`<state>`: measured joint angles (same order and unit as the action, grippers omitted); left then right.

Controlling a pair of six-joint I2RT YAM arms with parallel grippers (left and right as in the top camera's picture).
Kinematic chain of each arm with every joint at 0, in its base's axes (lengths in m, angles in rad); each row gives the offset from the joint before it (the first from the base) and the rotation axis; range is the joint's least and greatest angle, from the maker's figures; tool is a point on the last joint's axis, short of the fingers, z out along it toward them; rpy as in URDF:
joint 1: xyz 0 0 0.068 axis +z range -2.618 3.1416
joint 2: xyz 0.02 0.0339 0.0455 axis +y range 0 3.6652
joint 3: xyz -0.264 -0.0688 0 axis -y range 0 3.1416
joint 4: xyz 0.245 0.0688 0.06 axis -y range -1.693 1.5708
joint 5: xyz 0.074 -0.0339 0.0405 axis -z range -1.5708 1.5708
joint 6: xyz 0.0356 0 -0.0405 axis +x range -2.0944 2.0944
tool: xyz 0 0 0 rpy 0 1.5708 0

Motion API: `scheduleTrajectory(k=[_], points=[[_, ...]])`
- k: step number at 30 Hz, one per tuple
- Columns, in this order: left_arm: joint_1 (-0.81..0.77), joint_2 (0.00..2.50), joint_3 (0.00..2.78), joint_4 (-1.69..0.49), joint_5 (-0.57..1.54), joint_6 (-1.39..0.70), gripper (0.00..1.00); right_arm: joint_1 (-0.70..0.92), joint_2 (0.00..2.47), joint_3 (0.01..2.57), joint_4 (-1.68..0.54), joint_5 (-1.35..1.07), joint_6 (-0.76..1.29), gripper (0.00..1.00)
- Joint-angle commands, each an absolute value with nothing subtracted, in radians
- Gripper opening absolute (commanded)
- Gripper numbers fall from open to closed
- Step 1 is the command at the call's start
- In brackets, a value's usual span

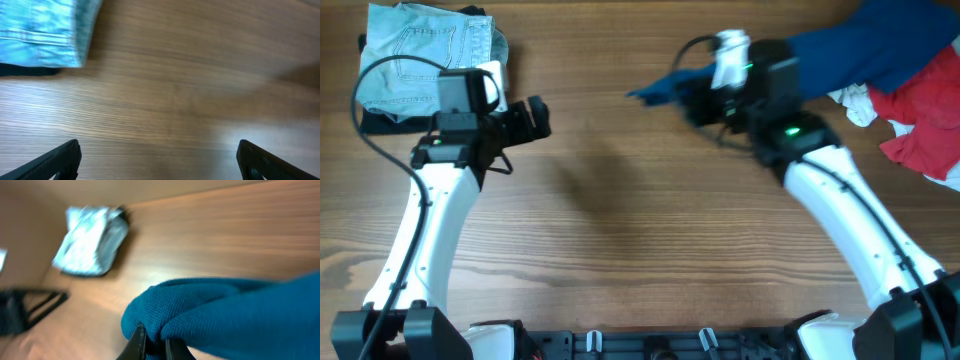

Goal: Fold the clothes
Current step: 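Pull the teal shirt leftward across the table with the right gripper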

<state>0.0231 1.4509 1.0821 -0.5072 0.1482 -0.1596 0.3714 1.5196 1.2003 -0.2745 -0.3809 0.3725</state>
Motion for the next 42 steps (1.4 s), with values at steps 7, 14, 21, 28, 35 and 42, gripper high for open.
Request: scheduleTrajectory(k=[7,14,21,28,35,42], points=[[0.144,1.432,1.108,-0.533,0.160,-0.169,1.00,0.714,1.482,1.207,-0.199,-0.346,0.396,0.04],[0.157,1.432,1.108,-0.538,0.159,-0.168,1.00,0.768,1.483,1.207,-0.123,-0.289,0.408,0.04],[0.157,1.432,1.108,-0.538,0.115,-0.168,1.00,0.769,1.549,1.207,-0.060,-0.286,0.432,0.04],[0.157,1.432,1.108,-0.538,0.029,-0.168,1.00,0.756,1.636,1.207,0.030,-0.252,0.437,0.04],[0.157,1.432,1.108,-0.538,0.009,-0.169,1.00,0.744,1.767,1.207,0.310,0.093,0.286,0.18],[0.157,1.432,1.108,-0.570,-0.011,-0.169,1.00,0.706,1.691,1.217,0.262,0.091,0.276,1.00]])
